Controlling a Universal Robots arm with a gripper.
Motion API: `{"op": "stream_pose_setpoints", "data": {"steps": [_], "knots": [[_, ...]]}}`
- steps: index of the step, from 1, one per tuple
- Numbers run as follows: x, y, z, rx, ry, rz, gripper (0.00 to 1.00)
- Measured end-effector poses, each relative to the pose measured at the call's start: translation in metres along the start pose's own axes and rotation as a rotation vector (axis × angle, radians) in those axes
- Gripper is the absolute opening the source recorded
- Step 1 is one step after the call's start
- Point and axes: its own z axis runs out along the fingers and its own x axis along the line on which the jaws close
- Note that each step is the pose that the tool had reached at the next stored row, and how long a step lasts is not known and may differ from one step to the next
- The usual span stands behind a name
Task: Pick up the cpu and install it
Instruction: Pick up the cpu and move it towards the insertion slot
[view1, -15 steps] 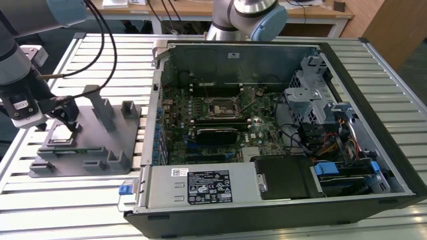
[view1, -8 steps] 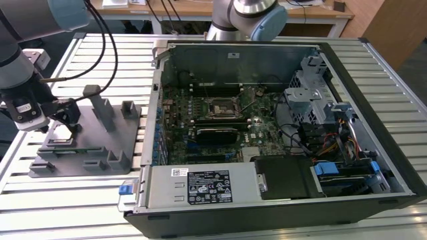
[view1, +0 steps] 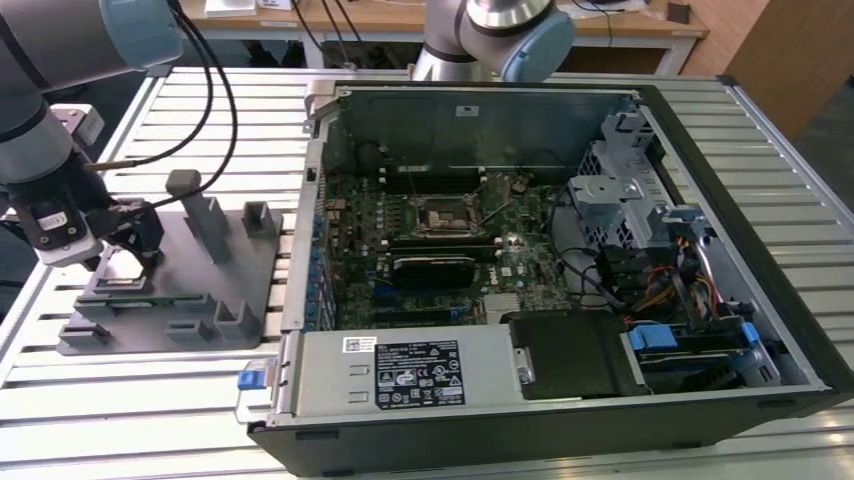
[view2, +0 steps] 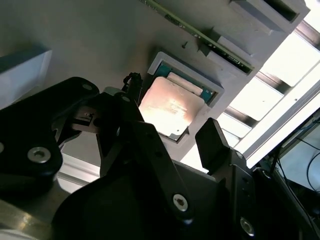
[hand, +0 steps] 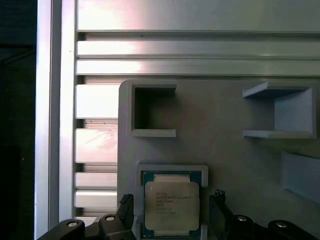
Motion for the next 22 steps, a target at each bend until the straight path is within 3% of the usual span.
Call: {"op": "stream_pose_setpoints", "data": {"steps": [3, 18, 22], "knots": [[-0.0001, -0.0001, 0.0027, 0.0072, -0.0006, 0.0, 0.7], [-0.0001, 0.0025, 0.0069, 0.0074, -0.0015, 0.0, 0.7], [0.0, 0.0025, 0.0054, 0.0073, -0.0034, 0.0, 0.62]]}}
